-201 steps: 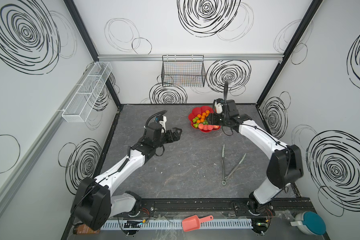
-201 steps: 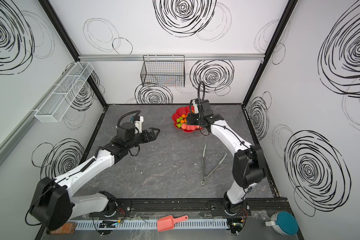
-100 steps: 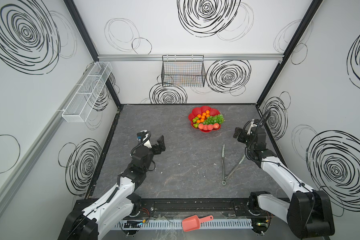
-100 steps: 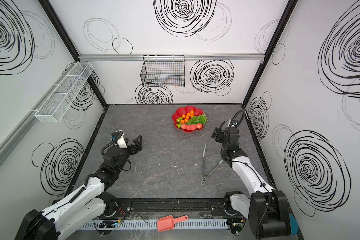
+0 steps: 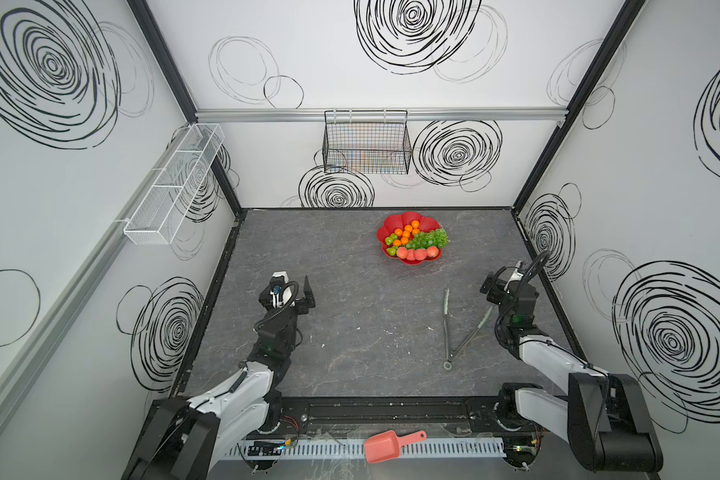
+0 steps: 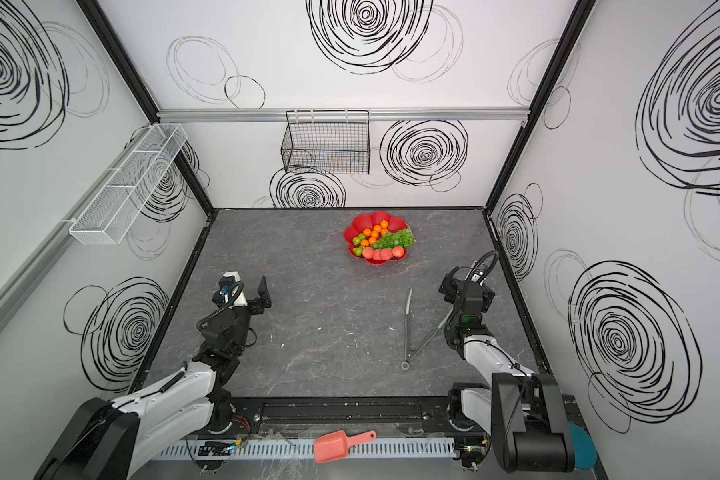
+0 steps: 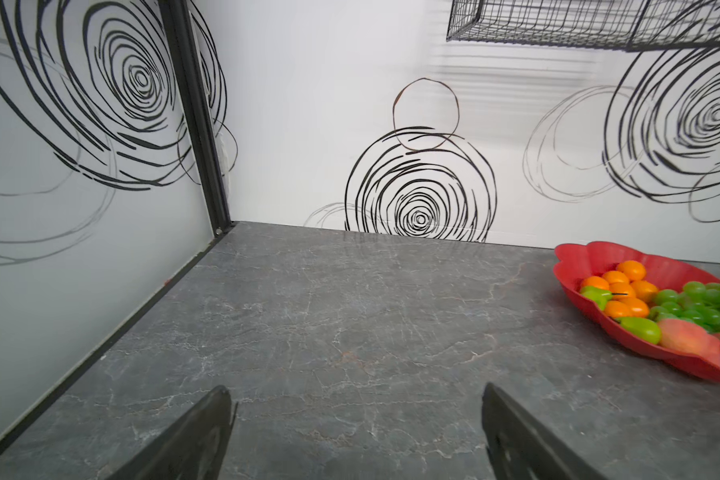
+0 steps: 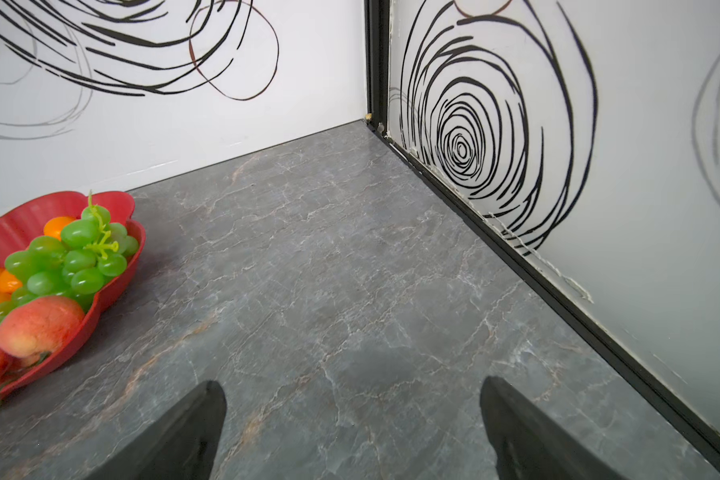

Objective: Place and organize the fake fruits in the fruit bowl

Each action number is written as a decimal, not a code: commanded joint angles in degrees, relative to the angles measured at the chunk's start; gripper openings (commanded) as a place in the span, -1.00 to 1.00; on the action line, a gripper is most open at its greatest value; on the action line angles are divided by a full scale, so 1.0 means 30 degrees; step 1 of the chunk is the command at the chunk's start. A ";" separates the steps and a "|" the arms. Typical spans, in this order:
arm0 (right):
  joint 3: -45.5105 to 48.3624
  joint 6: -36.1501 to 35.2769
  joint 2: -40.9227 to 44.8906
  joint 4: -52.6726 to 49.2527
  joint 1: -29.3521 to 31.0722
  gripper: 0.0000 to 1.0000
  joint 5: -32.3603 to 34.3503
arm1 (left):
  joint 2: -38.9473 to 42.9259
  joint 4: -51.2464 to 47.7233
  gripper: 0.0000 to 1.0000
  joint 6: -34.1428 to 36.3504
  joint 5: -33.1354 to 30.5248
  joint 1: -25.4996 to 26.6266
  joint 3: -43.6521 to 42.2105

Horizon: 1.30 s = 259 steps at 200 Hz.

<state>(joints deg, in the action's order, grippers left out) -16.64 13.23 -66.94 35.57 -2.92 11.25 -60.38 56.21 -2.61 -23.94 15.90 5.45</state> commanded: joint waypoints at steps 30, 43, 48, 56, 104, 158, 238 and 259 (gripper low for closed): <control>0.0997 -0.0546 -0.2639 0.6271 -0.0723 1.00 -0.1530 | -0.5569 1.0620 0.92 0.1885 0.1604 -0.1871 -0.1196; 0.0666 -0.1048 -0.3089 0.6330 -0.0960 1.00 -0.2458 | -0.7171 1.2138 0.92 0.1089 0.2934 -0.2952 -0.1180; 0.0659 -0.1271 -0.3256 0.6553 -0.0987 1.00 -0.2672 | -0.7855 1.2684 0.92 0.0859 0.3256 -0.3223 -0.1157; 0.0572 -0.1387 -0.3364 0.6574 -0.1019 1.00 -0.2901 | -0.9062 1.3821 0.92 0.0732 0.3690 -0.3513 -0.1149; 0.1410 -0.2065 -0.5105 0.9824 -0.0941 0.99 -0.3607 | -0.8442 0.7744 0.92 0.0668 0.4745 -0.3881 0.1610; 0.1739 -0.2536 -0.5775 1.1074 -0.0989 1.00 -0.4810 | -0.8472 0.8059 0.92 0.0472 0.4836 -0.4048 0.1477; 0.1329 -0.3005 -0.5860 1.0437 -0.0225 1.00 -0.3812 | -0.8514 0.7771 0.92 0.0621 0.4475 -0.3846 0.1644; 0.1324 -0.3005 -0.5842 1.0438 -0.0228 1.00 -0.3828 | -0.8556 0.7658 0.92 0.0578 0.4583 -0.3923 0.1716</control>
<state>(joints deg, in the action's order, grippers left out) -11.79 5.26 -84.09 65.84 -3.97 -1.63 -86.26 76.71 -0.89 -10.48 4.38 10.13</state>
